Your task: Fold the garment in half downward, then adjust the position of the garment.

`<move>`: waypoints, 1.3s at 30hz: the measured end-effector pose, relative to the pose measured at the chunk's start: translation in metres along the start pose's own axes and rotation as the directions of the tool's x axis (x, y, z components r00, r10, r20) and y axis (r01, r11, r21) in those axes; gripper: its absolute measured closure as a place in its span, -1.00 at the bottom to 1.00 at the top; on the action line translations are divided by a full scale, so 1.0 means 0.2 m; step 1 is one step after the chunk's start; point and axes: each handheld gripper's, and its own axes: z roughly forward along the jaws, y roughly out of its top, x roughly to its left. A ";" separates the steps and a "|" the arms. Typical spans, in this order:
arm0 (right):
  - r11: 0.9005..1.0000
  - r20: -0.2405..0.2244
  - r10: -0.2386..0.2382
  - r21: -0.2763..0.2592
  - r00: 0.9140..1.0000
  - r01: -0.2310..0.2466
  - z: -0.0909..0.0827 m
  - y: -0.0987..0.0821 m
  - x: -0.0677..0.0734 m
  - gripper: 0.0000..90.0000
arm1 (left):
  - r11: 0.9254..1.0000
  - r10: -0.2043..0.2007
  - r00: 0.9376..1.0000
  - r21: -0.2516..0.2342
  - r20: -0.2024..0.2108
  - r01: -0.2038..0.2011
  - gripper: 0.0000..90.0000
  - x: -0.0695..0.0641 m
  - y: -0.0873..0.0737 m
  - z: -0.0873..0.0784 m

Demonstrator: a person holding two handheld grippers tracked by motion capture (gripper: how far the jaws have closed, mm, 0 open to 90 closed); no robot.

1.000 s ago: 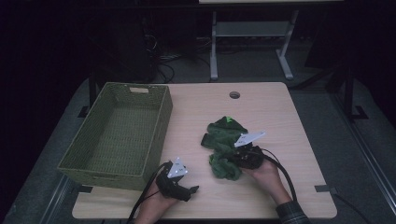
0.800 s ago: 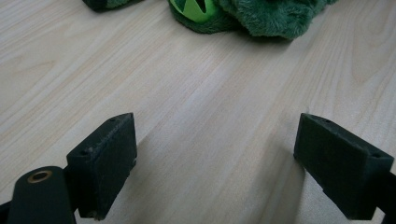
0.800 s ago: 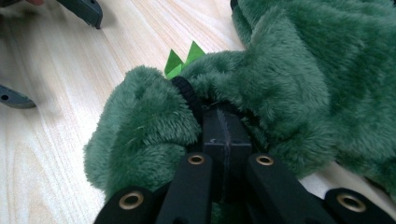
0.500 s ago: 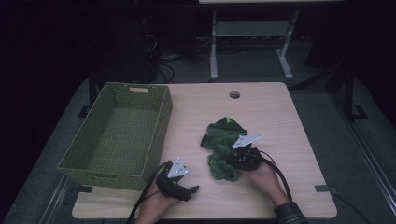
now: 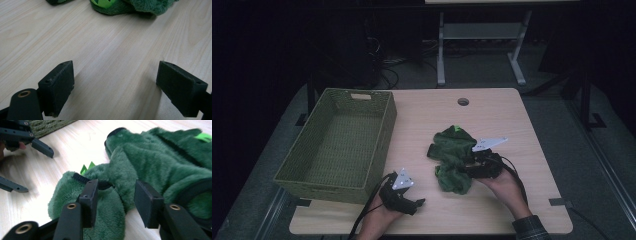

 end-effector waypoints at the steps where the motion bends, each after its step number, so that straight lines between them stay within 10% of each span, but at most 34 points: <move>1: 1.000 0.002 -0.007 -0.002 1.000 0.007 -0.01 0.00 -0.01 0.13 | 1.000 0.002 1.000 -0.001 0.003 -0.002 -0.69 0.00 0.01 0.00; 18: 0.999 0.048 -0.013 -0.040 0.999 0.015 -0.12 0.10 -0.13 0.05 | 0.998 0.040 0.998 -0.054 0.045 -0.037 -0.33 0.10 0.30 0.02; 39: 0.998 0.129 0.063 -0.030 0.990 -0.060 -0.03 0.23 -0.39 0.14 | 0.997 0.026 1.000 -0.074 0.006 -0.026 0.18 0.42 0.67 0.22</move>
